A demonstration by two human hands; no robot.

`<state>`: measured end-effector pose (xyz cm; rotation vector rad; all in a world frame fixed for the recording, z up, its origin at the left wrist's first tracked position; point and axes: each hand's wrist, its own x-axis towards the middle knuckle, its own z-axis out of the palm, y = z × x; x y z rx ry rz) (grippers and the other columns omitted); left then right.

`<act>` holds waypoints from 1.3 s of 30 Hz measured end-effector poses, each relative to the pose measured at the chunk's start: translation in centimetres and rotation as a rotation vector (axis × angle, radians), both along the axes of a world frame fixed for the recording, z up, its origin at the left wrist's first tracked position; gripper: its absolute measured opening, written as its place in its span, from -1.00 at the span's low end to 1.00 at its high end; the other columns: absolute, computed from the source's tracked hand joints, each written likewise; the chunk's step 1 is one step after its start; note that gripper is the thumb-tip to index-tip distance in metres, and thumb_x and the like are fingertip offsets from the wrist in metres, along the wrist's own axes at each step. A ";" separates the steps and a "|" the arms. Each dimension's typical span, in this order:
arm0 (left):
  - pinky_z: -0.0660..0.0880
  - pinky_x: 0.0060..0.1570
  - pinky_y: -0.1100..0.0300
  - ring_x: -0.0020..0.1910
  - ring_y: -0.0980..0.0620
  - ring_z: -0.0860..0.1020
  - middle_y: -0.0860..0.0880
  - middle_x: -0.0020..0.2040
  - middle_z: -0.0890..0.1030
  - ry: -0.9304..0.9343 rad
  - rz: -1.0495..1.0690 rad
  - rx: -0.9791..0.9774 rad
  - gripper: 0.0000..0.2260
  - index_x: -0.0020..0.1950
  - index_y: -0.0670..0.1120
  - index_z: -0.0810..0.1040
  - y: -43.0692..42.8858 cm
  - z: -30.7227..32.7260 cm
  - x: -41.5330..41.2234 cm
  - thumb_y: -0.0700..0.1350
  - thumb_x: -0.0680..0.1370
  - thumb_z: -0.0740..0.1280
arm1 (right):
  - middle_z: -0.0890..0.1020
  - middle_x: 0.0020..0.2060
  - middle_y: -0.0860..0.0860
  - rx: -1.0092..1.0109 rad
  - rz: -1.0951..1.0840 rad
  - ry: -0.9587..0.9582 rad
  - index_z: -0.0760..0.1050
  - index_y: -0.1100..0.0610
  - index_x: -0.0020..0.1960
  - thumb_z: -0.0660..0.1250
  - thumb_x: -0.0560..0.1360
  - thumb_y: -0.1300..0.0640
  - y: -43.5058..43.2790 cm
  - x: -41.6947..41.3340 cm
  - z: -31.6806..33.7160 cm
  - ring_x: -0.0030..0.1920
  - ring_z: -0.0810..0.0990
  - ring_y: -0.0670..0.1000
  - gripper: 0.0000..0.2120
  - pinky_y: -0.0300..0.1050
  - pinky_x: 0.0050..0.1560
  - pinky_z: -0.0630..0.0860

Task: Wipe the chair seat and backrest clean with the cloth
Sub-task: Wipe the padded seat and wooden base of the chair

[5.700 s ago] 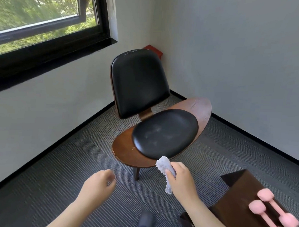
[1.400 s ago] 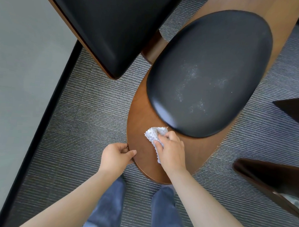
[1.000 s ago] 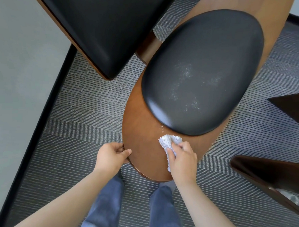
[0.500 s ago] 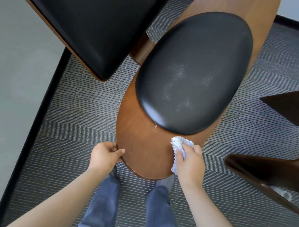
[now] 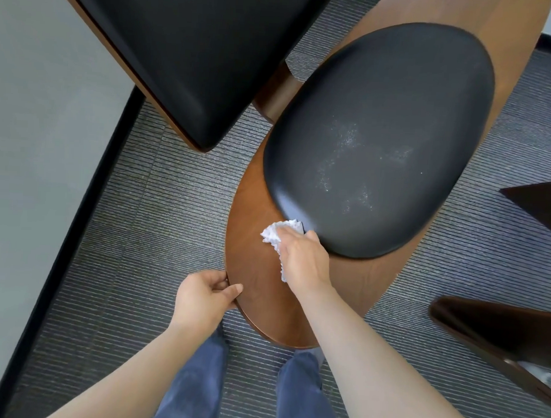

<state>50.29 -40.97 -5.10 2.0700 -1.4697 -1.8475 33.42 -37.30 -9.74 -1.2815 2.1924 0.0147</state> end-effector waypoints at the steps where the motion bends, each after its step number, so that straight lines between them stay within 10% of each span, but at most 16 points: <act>1: 0.63 -0.15 0.18 -0.29 0.08 0.67 0.03 -0.35 0.69 0.004 0.005 0.001 -0.73 -0.26 0.07 0.61 0.0 0.0 0.0 -0.31 0.46 0.43 | 0.60 -0.04 -0.04 0.040 0.020 0.027 0.40 0.03 0.14 0.40 0.30 0.32 0.0 0.0 -0.1 -0.11 0.37 0.07 -0.53 -0.08 -0.31 0.28; 6: 0.62 -0.15 0.15 -0.31 0.09 0.66 0.09 -0.40 0.67 -0.006 0.007 0.024 -0.72 -0.27 0.07 0.58 -0.2 0.2 -0.1 -0.32 0.46 0.43 | 0.59 0.12 0.02 -0.013 0.037 0.153 0.43 0.14 0.28 0.25 0.44 0.30 0.2 0.9 -0.8 -0.02 0.49 0.16 -0.58 -0.08 -0.22 0.26; 14: 0.62 -0.15 0.17 -0.29 0.07 0.66 0.04 -0.37 0.67 -0.014 0.012 0.057 -0.87 -0.14 -0.10 0.65 -0.4 0.2 -0.3 -0.32 0.47 0.42 | 0.61 -0.35 0.04 0.167 -0.011 0.277 0.65 0.27 -0.15 0.56 -0.15 0.17 2.5 1.6 -0.3 -0.30 0.62 0.04 -0.44 -0.25 -0.53 0.36; 21: 0.63 -0.15 0.22 -0.35 0.16 0.63 -0.04 -0.29 0.68 -0.054 -0.033 0.045 -0.76 -0.28 0.00 0.57 -0.5 0.9 -0.5 -0.31 0.47 0.42 | 0.42 0.31 0.09 0.338 -0.014 0.312 0.18 0.27 0.46 0.31 0.45 0.19 7.4 -1.3 1.0 0.33 0.39 0.10 -0.37 -0.11 0.00 0.50; 28: 0.42 -0.50 0.52 -0.48 0.27 0.54 0.06 -0.37 0.60 -0.097 -0.039 0.024 -0.92 -0.05 -0.22 0.62 -0.4 1.2 -1.0 -0.32 0.48 0.41 | 0.60 0.03 0.07 0.479 -0.274 0.276 0.43 0.26 0.23 0.47 0.38 0.15 10.8 -4.3 2.8 -0.01 0.58 0.01 -0.52 -0.23 -0.33 0.42; 32: 0.42 -0.50 0.53 -0.47 0.25 0.55 0.05 -0.35 0.60 -0.112 -0.060 0.015 -0.87 0.02 -0.28 0.62 -0.3 1.2 -1.1 -0.32 0.48 0.40 | 0.60 0.06 -0.13 0.506 -0.371 0.236 0.37 -0.10 0.36 0.43 0.40 0.03 12.5 -6.8 4.6 0.00 0.56 -0.06 -0.45 -0.28 -0.27 0.35; 39: 0.48 -0.44 0.50 -0.33 0.10 0.58 -0.04 -0.30 0.61 -0.128 -0.054 0.020 -0.95 -0.11 -0.17 0.61 -0.4 1.5 -1.2 -0.30 0.49 0.40 | 0.64 0.06 -0.06 -0.009 -0.281 0.241 0.55 0.00 0.18 0.26 0.49 0.21 8.5 -4.0 5.3 -0.03 0.55 0.02 -0.70 -0.20 -0.19 0.33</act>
